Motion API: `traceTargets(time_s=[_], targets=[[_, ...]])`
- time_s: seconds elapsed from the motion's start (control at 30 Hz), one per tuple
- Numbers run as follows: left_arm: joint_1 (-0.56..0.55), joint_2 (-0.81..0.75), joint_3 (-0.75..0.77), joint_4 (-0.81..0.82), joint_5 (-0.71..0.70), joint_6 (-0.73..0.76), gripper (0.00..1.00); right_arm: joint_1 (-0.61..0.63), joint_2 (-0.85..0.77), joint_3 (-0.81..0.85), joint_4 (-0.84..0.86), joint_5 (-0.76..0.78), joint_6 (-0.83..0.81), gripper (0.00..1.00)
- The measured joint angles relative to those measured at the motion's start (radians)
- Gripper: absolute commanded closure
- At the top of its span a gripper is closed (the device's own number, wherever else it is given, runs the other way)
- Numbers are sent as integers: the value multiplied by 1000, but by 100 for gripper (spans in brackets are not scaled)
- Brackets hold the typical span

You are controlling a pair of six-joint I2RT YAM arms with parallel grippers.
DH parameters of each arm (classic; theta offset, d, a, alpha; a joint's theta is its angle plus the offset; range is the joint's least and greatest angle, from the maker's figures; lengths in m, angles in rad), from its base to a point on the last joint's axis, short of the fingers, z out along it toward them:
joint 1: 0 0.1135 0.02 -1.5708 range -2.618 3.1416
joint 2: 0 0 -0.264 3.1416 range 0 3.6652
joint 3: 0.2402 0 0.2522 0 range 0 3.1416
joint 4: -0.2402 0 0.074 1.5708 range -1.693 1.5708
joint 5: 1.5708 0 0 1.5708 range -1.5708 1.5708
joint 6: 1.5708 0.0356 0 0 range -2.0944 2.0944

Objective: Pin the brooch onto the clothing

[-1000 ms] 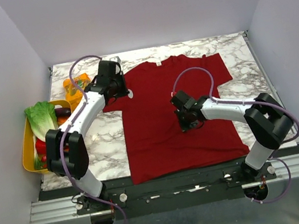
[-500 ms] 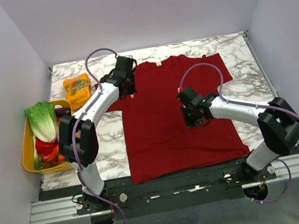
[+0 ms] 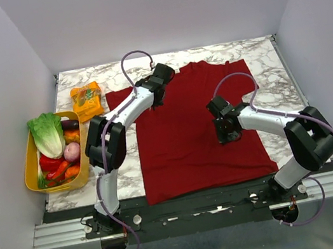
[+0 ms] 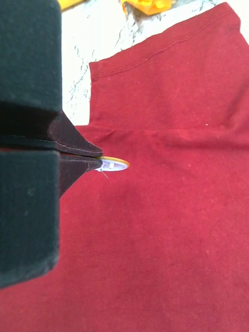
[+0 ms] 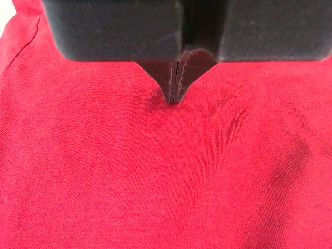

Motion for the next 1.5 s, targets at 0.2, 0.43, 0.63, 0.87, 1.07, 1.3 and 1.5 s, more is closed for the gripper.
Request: traceTargets(time_s=[0.2, 0.43, 0.63, 0.87, 1.07, 1.3, 1.5], targets=[[-24, 61, 57, -13, -55, 24, 100, 34, -28, -28, -3, -45, 6, 100], [-28, 112, 137, -39, -100, 54, 100, 57, -68, -50, -50, -59, 9, 100], [-33, 194, 244, -71, -144, 87, 100, 58, -179, 15, -126, 35, 6, 99], [-48, 301, 362, -134, -226, 136, 100, 47, -249, 152, -112, 104, -14, 100], [-71, 368, 406, -188, -298, 177, 100, -10, -330, 145, -91, 97, -32, 100], [-90, 378, 411, -200, -348, 220, 100, -106, -587, 134, -37, 76, -38, 100], [-100, 425, 464, -203, -400, 261, 100, -112, -677, 135, 11, 66, -47, 100]])
